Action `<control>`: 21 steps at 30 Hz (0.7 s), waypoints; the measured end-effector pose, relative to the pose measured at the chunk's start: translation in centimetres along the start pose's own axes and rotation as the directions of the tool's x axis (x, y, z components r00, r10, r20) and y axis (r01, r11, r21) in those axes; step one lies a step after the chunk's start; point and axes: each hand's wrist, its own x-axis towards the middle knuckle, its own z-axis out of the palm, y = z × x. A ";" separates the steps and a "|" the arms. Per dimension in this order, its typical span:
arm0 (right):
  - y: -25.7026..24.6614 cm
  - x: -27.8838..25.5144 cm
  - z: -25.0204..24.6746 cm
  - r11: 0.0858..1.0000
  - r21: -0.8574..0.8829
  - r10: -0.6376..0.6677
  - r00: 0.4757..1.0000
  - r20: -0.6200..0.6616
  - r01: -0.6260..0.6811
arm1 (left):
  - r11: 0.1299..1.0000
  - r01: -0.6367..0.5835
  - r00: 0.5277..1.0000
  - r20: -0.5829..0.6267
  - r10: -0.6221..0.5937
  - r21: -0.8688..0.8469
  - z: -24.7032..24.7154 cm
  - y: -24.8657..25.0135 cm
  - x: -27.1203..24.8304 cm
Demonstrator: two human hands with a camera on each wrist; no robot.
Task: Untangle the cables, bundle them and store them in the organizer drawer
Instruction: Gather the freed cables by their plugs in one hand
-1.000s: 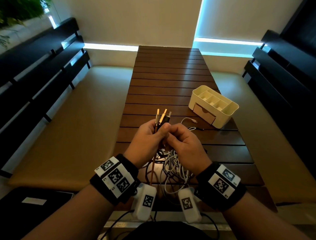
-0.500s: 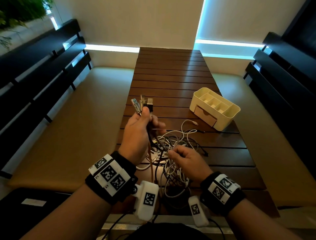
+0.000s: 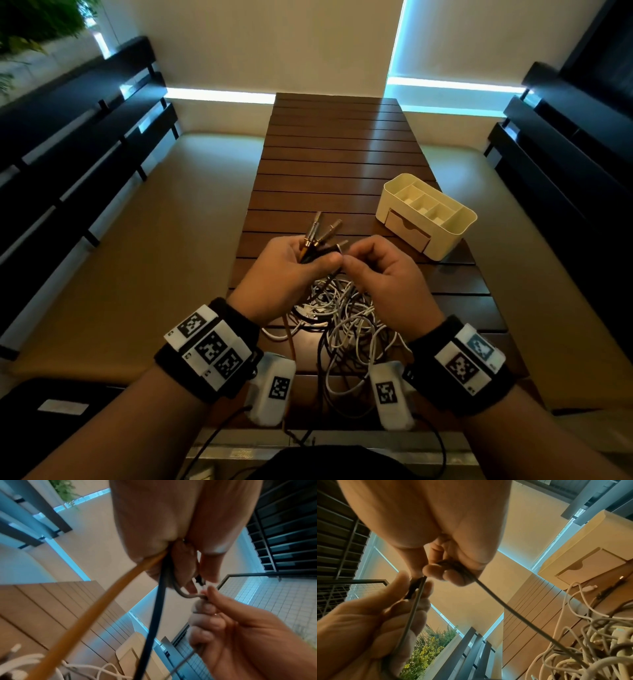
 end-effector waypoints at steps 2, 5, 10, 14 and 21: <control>0.0 -0.2 -0.1 0.999 0.037 0.017 1.000 0.005 -0.017 | 0.996 0.016 0.998 0.065 -0.022 0.082 -0.4 0.1 -0.2; 0.1 -0.3 -0.1 0.997 0.066 0.035 0.999 0.036 -0.037 | 0.986 -0.003 0.999 0.040 -0.004 0.168 -0.7 0.1 -0.3; 3.1 -0.6 -1.1 0.984 -0.127 0.132 0.989 0.064 -0.123 | 0.982 0.028 0.976 -0.208 -0.067 -0.185 -1.4 -0.1 0.0; 3.2 -0.8 -1.8 0.972 -0.192 0.132 0.991 -0.021 -0.133 | 0.984 0.119 0.955 -0.254 -0.150 -0.132 -1.2 -1.1 -0.1; 0.3 1.2 -2.4 0.863 -0.502 0.056 0.980 0.193 0.050 | 0.993 0.113 0.936 -0.332 -0.115 -0.027 -0.8 -1.0 0.0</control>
